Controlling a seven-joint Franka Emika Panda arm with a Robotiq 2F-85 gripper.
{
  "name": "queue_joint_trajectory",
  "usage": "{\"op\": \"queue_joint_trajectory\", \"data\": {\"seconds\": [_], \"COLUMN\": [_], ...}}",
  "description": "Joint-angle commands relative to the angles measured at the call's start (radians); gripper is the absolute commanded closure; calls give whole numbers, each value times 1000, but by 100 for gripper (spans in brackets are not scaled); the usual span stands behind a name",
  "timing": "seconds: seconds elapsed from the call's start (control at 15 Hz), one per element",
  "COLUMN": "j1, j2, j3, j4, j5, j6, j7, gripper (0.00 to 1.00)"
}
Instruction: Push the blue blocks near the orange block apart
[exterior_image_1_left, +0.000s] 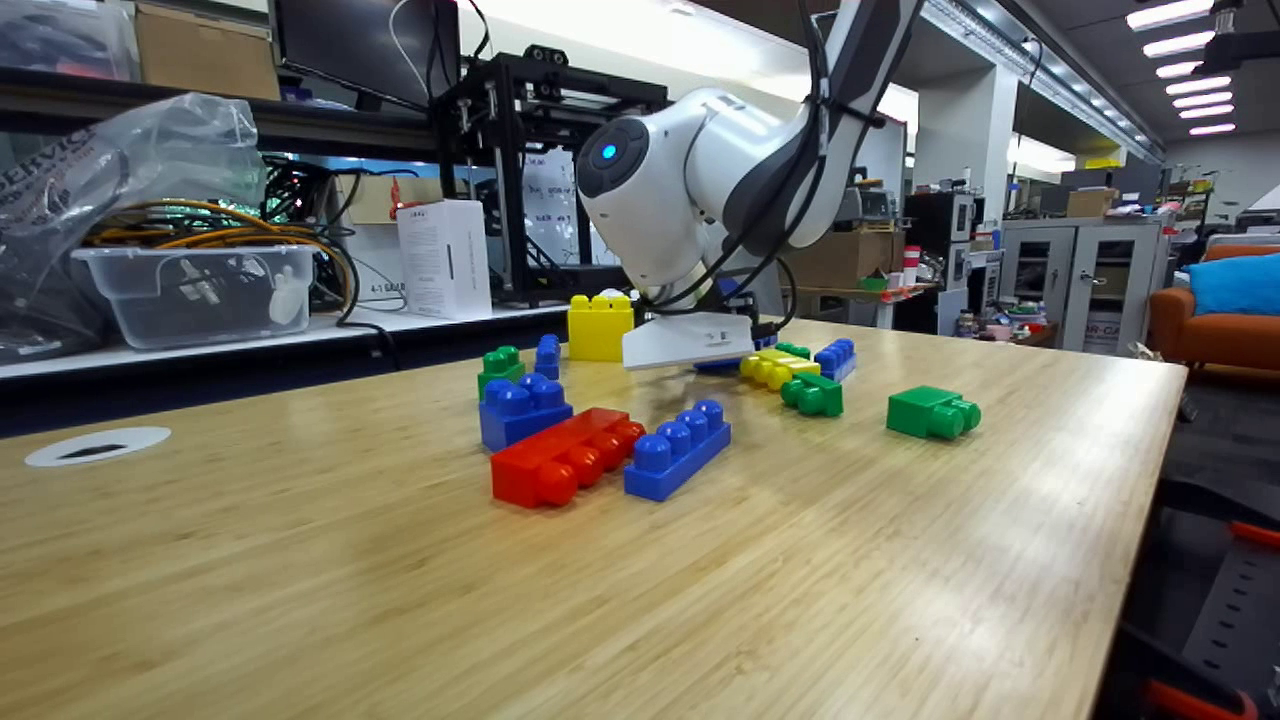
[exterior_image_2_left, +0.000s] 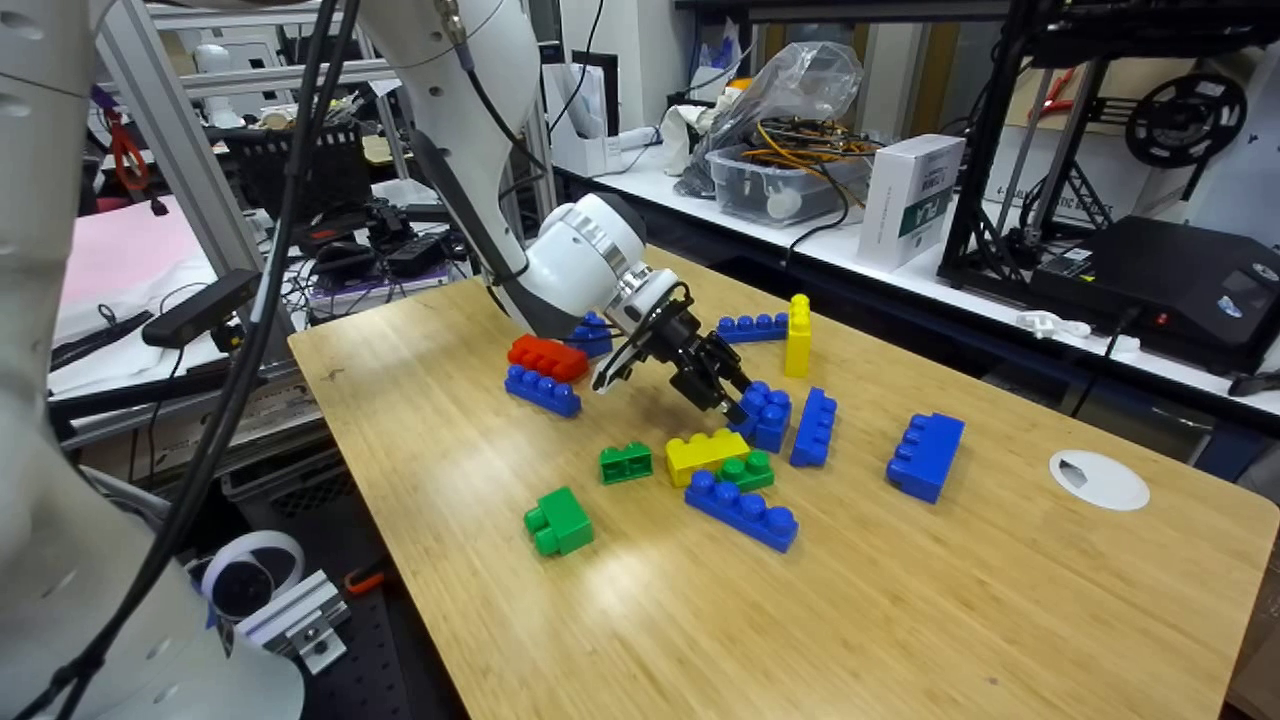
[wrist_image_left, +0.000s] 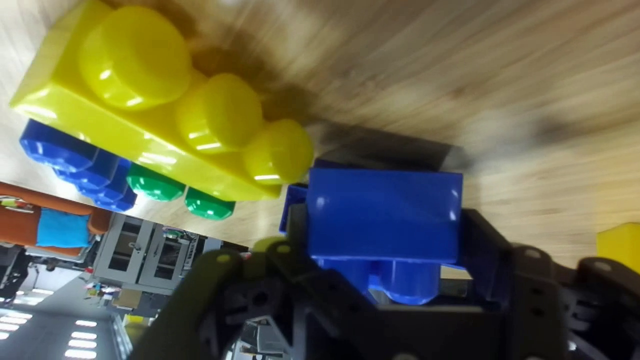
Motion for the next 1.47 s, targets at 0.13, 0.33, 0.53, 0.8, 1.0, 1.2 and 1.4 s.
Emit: {"op": "queue_joint_trajectory", "data": {"seconds": [0.13,0.33,0.53,0.8,1.0,1.2,1.4], "j1": [-17,-16,-16,-35,-43,-47,-79], "j2": [22,22,18,-43,-127,-215,-314], "j3": [14,15,16,46,74,90,97], "j4": [14,16,17,-26,-73,-119,-188], "j5": [-20,-20,-18,38,92,177,334], "j6": [-18,-21,-24,24,63,106,236], "j7": [20,21,19,-28,-63,-131,-332], "gripper": [0,0,0,0,0,0,0]}}
